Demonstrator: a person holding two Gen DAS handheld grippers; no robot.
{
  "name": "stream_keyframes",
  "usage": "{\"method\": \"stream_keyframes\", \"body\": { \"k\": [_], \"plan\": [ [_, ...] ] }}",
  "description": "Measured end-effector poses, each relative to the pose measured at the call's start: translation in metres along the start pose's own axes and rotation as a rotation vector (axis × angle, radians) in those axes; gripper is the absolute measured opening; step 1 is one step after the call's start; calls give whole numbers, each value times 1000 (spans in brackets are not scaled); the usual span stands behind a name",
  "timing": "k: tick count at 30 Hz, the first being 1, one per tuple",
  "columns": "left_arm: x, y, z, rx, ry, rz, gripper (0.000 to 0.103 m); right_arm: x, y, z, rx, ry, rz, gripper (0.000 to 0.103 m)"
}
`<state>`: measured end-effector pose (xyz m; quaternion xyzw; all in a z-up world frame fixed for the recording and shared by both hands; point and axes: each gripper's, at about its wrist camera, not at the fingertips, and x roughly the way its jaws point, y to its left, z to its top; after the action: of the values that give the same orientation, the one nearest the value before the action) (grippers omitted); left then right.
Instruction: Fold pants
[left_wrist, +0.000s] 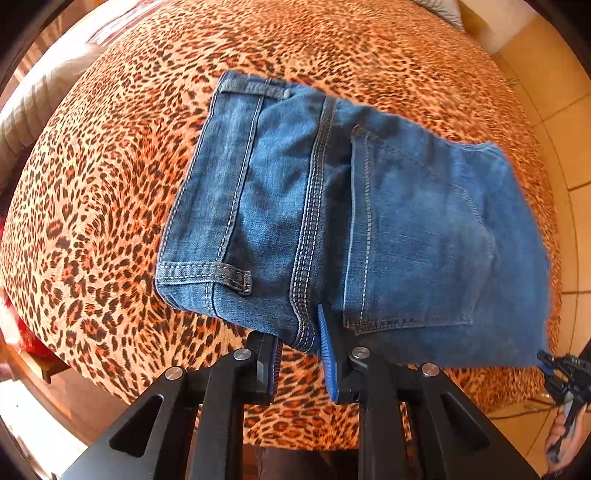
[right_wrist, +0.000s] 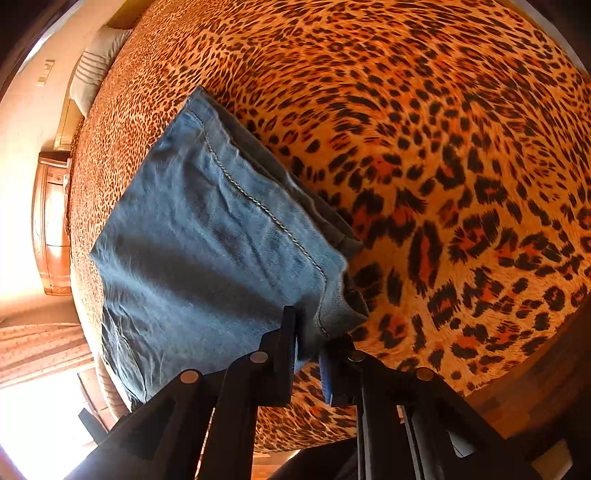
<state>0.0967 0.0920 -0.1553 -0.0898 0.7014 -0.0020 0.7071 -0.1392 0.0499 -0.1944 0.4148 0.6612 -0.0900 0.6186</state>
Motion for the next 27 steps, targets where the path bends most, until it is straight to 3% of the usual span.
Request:
{"method": "stream_keyframes", "body": {
  "k": [2, 4, 6, 7, 9, 10, 11, 14, 16, 21, 22, 24, 25, 26, 27],
  "plan": [
    [-25, 11, -2, 47, -27, -41, 25, -24, -3, 2, -13, -22, -24, 19],
    [-47, 23, 7, 82, -83, -23, 27, -62, 8, 5, -71, -107, -71, 23],
    [-62, 38, 27, 80, -154, 15, 40, -90, 35, 14, -182, -181, -93, 28],
    [-66, 47, 32, 66, -177, 11, 46, -98, 54, 22, -228, -200, -93, 39],
    [-59, 65, 58, 12, -182, -21, 70, -97, 96, 40, -326, -259, -85, 63],
    [-47, 75, 76, -22, -167, -21, 68, -93, 111, 48, -351, -275, -78, 79],
    [-31, 83, 91, -54, -131, -28, 67, -86, 122, 57, -369, -283, -74, 81],
    [18, 106, 118, -166, -14, -78, 64, -38, 143, 90, -348, -231, -108, 80],
    [43, 112, 145, -206, 6, -73, 62, -16, 144, 101, -322, -197, -132, 77],
    [67, 109, 167, -153, -1, -6, 64, 4, 137, 116, -287, -197, -160, 78],
    [69, 106, 168, -158, 16, -28, 64, 5, 136, 118, -279, -199, -159, 79],
    [85, 105, 165, -205, 91, -140, 57, 11, 133, 120, -271, -175, -168, 79],
    [88, 103, 164, -226, 115, -170, 49, 19, 135, 121, -282, -162, -184, 75],
    [94, 100, 164, -235, 127, -180, 24, 24, 137, 120, -303, -155, -209, 52],
    [93, 97, 162, -233, 128, -180, 13, 33, 143, 119, -344, -131, -259, 29]
  ]
}}
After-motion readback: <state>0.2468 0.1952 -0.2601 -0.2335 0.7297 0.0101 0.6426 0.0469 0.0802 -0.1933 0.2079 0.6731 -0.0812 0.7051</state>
